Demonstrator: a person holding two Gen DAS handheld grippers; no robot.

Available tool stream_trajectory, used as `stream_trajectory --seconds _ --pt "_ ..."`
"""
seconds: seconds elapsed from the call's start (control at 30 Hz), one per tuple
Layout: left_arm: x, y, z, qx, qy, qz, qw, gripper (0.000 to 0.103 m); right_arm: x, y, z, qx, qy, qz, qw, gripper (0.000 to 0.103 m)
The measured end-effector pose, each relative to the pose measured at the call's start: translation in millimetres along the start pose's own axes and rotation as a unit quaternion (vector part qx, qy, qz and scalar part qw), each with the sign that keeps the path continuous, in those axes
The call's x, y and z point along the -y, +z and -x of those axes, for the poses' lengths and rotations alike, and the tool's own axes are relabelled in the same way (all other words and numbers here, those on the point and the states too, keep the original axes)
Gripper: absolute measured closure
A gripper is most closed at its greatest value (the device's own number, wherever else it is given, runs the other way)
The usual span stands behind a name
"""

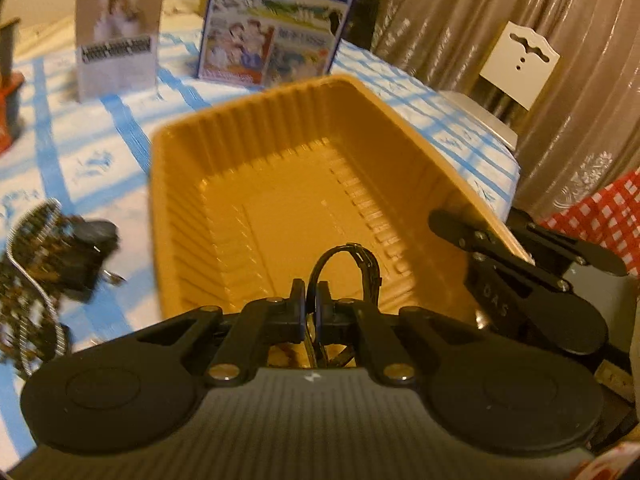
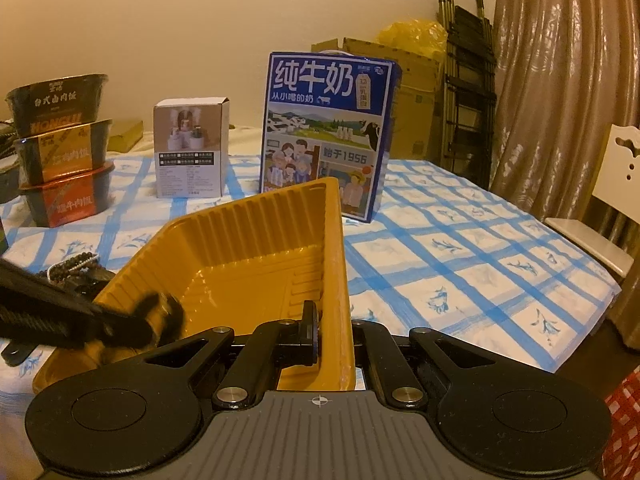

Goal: Organize jewelry
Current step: 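Carry the watch into the orange tray and open the left gripper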

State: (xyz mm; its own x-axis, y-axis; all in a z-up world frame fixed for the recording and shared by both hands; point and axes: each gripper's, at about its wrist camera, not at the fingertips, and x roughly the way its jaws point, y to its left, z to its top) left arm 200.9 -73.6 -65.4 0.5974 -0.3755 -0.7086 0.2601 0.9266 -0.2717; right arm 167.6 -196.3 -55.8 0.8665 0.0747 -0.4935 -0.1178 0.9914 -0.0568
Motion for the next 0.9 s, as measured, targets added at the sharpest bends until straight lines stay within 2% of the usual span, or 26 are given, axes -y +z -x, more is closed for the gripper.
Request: stream_trajectory --seconds 0.2,0.3,0.47,0.7,0.9 --pt "4 4 -7 -0.012 -0.016 0.014 0.9997 0.096 3 -2 1 -0.003 -0.002 -0.007 1.000 0.100" --pt "8 8 2 0.007 -0.006 -0.003 1.0000 0.086 7 -5 1 -0.007 -0.002 -0.017 1.000 0.100" --pt "-4 8 27 0.036 0.022 0.002 0.9991 0.083 8 -7 2 -0.007 -0.005 -0.021 1.000 0.100" --pt "-42 -9 63 0.051 0.090 0.020 0.9945 0.079 7 -6 4 -0.007 -0.006 -0.021 1.000 0.100" --pt "-73 -35 81 0.038 0.157 0.026 0.9865 0.077 6 -6 5 -0.006 -0.007 -0.020 1.000 0.100"
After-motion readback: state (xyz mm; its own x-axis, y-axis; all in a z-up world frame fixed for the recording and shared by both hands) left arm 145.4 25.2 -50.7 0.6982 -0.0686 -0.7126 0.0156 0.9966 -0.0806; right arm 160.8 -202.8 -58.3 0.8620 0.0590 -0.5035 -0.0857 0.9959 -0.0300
